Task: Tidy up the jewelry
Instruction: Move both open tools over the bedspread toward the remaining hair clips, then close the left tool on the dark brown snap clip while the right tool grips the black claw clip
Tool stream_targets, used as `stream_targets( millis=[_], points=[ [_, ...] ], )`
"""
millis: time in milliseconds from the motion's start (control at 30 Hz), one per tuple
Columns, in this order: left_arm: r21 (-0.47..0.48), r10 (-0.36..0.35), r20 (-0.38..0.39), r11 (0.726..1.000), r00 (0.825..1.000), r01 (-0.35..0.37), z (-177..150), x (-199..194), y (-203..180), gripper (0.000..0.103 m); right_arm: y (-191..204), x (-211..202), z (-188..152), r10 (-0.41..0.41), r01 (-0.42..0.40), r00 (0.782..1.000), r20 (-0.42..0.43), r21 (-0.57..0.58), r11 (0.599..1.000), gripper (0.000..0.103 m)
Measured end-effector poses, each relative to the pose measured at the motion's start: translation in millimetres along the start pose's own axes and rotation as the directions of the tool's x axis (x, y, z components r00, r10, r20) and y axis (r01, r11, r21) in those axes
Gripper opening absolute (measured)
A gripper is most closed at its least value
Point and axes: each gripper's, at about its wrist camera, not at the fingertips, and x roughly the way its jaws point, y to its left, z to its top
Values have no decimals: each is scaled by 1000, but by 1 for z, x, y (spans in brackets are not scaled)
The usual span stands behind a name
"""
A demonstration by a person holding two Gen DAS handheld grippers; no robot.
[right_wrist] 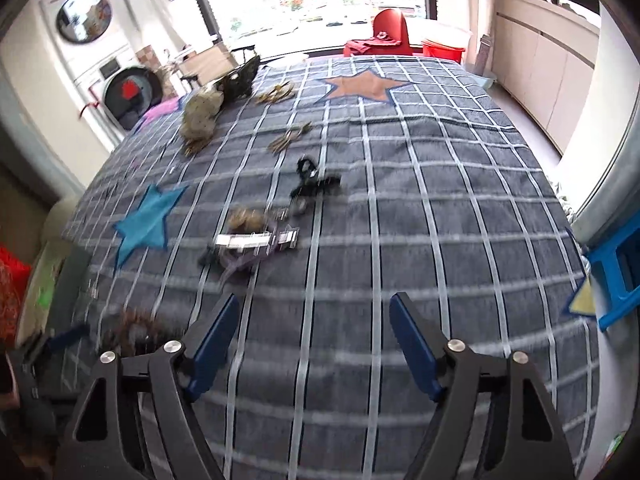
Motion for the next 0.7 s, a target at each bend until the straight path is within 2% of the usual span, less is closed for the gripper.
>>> stream_targets(
  millis=[67, 267, 367, 533, 600, 633, 700],
  points=[
    [4, -11, 4, 1000, 1000, 11, 1, 0, 0, 75, -4, 9, 12, 4, -4, 1000, 5, 29, 1000, 76],
    [18, -14, 19, 1000, 1000, 14, 2, 0, -3, 74, -9, 40, 43, -8, 7, 1000, 4, 77, 997, 64],
    [20, -15, 22, 1000, 1000, 15, 1, 0, -2, 74, -4, 53, 53, -16, 16, 1000, 7, 54, 998, 64],
    [18, -18, 21, 1000, 1000, 18, 1, -1, -2, 74, 10, 69, 61, -93, 94, 995, 18, -29, 995, 61],
    [19, -25, 19, 1000, 1000, 25, 1, -1, -2, 72, 15, 72, 62, -126, 127, 992, 25, -60, 990, 52],
    [18, -35, 18, 999, 999, 34, 0, -2, -3, 68, 17, 73, 61, -137, 139, 990, 28, -73, 988, 48],
    [20, -34, 18, 999, 999, 33, 0, -2, -5, 66, 21, 73, 59, -165, 168, 986, 39, -107, 980, 33]
  ],
)
